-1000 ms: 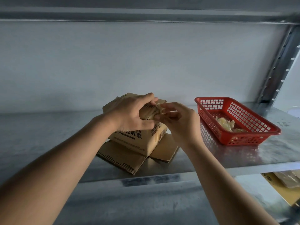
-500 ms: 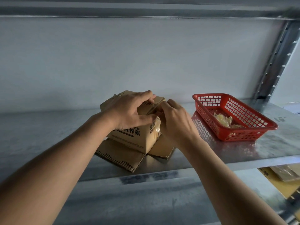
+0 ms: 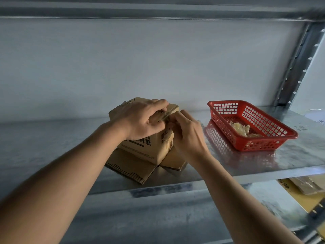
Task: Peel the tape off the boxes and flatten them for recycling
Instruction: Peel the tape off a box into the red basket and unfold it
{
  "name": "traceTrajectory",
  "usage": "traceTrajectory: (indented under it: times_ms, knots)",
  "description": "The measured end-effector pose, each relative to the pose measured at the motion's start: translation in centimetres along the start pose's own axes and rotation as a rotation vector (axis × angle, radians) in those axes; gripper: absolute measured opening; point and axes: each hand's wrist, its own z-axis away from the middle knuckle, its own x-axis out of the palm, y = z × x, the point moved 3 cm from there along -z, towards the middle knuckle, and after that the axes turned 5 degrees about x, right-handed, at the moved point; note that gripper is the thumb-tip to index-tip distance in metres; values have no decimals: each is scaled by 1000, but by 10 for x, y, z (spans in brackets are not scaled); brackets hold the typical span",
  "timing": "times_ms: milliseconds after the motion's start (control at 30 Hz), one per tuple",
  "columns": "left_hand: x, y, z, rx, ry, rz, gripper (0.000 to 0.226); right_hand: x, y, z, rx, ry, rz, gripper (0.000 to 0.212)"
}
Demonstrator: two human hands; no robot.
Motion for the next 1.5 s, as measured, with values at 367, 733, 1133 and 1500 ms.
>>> traceTrajectory:
  times_ms: [367, 733, 1133, 1500]
  knots:
    - [-5, 1, 2, -11, -34, 9, 67, 4, 25, 17, 326, -85, -522, 13]
    - [-3, -3, 0, -6, -25, 26, 42, -12, 17, -16, 749, 33, -977, 9]
    - [2, -5, -4, -142, -23, 3, 43, -55, 6, -32, 580, 161, -1156, 7]
    - [5, 30, -23, -188, 36, -120, 38, -57, 19, -27, 618, 311, -439, 9]
